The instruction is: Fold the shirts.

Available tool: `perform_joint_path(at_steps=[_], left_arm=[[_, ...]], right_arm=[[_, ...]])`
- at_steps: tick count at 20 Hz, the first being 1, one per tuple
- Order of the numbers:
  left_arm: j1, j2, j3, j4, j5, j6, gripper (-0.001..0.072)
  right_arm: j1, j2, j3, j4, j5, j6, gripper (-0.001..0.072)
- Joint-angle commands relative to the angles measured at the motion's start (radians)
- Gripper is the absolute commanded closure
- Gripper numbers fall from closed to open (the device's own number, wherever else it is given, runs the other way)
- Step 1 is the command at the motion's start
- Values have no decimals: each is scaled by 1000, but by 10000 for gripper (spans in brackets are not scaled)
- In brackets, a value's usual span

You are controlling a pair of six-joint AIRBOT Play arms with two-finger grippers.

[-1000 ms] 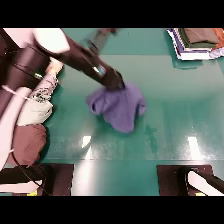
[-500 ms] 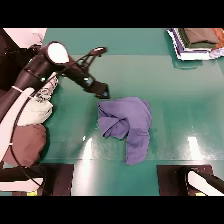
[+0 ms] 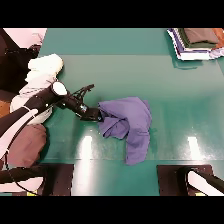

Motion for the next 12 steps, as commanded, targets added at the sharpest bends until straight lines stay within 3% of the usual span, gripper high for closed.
perform_joint_path(at_steps=[1, 3, 4, 5, 6, 12], left_arm=[[-27, 2, -98, -147, 116, 92, 66], [-77, 2, -98, -147, 186, 101, 68], [-96, 2, -98, -153, 215, 100, 177], [-103, 2, -94, -156, 224, 100, 523], [-99, 2, -83, -150, 217, 100, 683], [93, 95, 76, 21, 68, 89, 682]], right_arm=[[1, -3, -28, 2, 1, 0, 698], [0, -3, -76, 2, 13, 0, 698], [1, -3, -106, 2, 20, 0, 698], [1, -3, -138, 2, 28, 0, 698], [0, -3, -171, 2, 39, 0, 698], [27, 3, -528, 4, 119, 3, 688]])
